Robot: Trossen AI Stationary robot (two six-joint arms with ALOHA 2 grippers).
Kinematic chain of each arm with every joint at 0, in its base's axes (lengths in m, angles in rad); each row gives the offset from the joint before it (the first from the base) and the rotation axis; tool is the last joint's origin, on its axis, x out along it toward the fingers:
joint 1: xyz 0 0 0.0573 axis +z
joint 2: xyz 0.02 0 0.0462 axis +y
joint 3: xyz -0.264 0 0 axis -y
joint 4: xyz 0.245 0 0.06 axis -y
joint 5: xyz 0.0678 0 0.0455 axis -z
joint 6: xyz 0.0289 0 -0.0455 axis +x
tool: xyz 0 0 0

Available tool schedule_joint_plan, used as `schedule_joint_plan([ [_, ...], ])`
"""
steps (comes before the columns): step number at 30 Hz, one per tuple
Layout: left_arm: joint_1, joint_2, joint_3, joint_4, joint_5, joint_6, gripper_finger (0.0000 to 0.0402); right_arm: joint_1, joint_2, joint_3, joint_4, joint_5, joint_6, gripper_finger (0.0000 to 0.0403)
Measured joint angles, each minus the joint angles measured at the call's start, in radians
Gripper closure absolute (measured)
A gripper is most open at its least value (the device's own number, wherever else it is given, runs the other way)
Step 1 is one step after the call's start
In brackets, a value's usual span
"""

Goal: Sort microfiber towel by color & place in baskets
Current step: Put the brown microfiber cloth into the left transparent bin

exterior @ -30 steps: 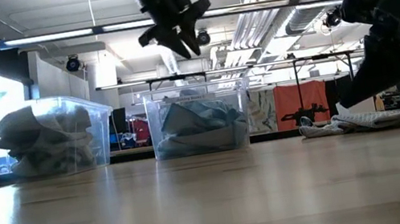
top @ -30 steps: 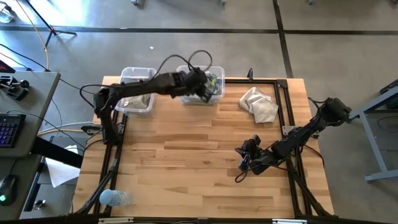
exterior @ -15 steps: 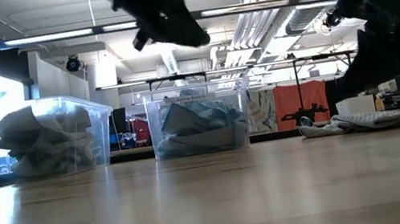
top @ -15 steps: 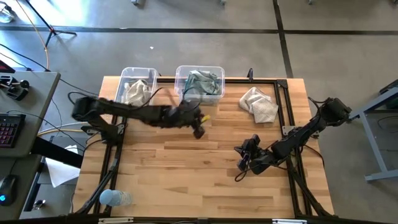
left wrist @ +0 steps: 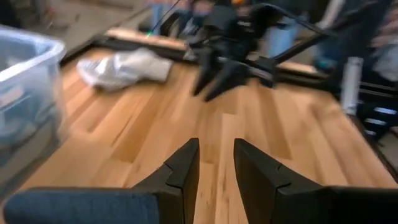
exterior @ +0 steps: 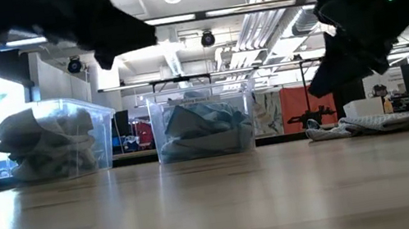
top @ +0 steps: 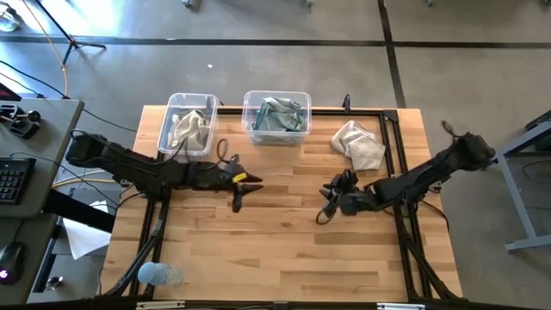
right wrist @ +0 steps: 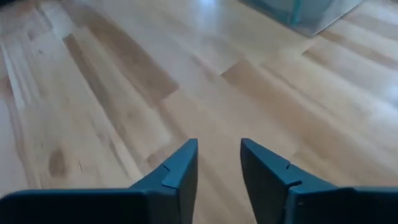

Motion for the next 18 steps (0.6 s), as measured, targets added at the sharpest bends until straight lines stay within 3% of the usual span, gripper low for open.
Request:
schedule_joint_plan([
  [4, 0.005, -0.052, -0.143, 0.185, 0.054, 0.071, 0.0317, -0.100, -0.102, 0.001, -0.060, -0.083, -0.045, 0.0266],
  [8, 0.035, -0.082, -0.251, 0.304, 0.101, 0.084, 0.0316, -0.221, -0.176, 0.048, -0.263, -0.114, -0.067, 0.0257],
  [12, 0.065, -0.088, -0.331, 0.386, 0.125, 0.050, 0.0316, -0.352, -0.200, 0.132, -0.470, -0.108, -0.077, 0.0252],
  [18, 0.081, -0.087, -0.407, 0.478, 0.144, 0.044, 0.0316, -0.573, -0.185, 0.187, -0.609, -0.128, -0.118, 0.0251],
])
